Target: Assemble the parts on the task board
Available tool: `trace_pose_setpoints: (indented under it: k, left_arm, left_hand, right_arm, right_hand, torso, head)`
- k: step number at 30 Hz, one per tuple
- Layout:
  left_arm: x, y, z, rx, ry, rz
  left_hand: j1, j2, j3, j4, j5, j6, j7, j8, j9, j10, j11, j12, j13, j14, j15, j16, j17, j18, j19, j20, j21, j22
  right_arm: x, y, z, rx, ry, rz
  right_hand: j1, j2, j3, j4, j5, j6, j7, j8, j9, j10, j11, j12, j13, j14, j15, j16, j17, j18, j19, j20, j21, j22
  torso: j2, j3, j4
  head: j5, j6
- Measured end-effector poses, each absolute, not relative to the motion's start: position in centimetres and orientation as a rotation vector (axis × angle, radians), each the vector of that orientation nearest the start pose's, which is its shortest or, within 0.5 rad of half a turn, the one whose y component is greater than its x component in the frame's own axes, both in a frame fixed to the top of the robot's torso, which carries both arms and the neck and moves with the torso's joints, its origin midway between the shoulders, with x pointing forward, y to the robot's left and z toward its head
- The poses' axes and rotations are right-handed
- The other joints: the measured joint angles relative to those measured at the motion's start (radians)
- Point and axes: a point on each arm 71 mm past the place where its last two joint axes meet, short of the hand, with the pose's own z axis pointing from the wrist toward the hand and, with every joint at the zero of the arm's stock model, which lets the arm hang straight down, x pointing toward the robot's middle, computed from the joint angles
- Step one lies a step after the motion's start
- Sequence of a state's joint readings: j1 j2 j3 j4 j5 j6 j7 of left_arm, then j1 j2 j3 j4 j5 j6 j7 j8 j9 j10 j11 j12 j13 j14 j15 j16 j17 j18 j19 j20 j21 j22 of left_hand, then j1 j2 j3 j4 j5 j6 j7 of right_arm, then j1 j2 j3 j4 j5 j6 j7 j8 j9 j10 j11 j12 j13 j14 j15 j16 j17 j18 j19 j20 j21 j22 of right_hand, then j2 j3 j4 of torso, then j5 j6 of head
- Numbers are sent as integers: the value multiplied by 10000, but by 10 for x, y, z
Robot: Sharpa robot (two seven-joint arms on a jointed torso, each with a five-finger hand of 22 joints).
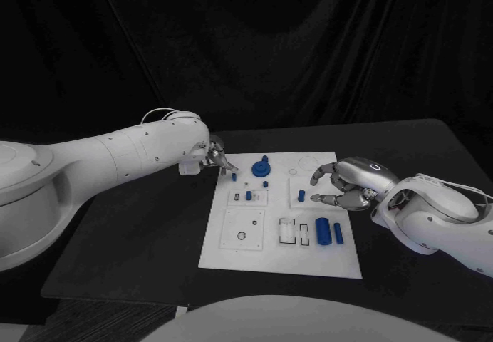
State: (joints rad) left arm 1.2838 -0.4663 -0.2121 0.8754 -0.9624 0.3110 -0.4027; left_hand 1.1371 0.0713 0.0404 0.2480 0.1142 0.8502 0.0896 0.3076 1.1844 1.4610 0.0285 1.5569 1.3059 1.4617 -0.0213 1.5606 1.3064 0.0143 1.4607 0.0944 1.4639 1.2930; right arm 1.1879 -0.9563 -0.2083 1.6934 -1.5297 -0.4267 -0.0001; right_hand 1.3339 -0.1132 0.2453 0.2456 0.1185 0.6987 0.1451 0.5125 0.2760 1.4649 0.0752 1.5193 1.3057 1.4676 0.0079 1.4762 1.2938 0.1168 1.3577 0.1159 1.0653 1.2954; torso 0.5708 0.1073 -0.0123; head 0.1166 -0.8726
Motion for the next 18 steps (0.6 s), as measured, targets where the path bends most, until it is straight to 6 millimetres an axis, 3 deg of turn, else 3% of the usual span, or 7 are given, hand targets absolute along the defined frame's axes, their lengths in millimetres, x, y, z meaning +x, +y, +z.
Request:
trace_pose_setpoints:
  k: [18]
  left_arm:
    - [564, 212, -265, -2215, 24640, -2415]
  left_hand:
    - [75, -76, 0, 1, 0, 0, 0, -6, -5, 0, 0, 0, 0, 0, 0, 0, 0, 1, 0, 0, -5, 0]
  right_arm:
    - [419, -198, -227, -3233, 16789, 7589]
  right_hand:
    - [1, 1, 0, 0, 10, 0, 0, 0, -38, 0, 0, 0, 0, 0, 0, 0, 0, 0, -55, -51, -5, 0]
  torso:
    - [-5, -9, -6]
  head:
    - [-35, 0]
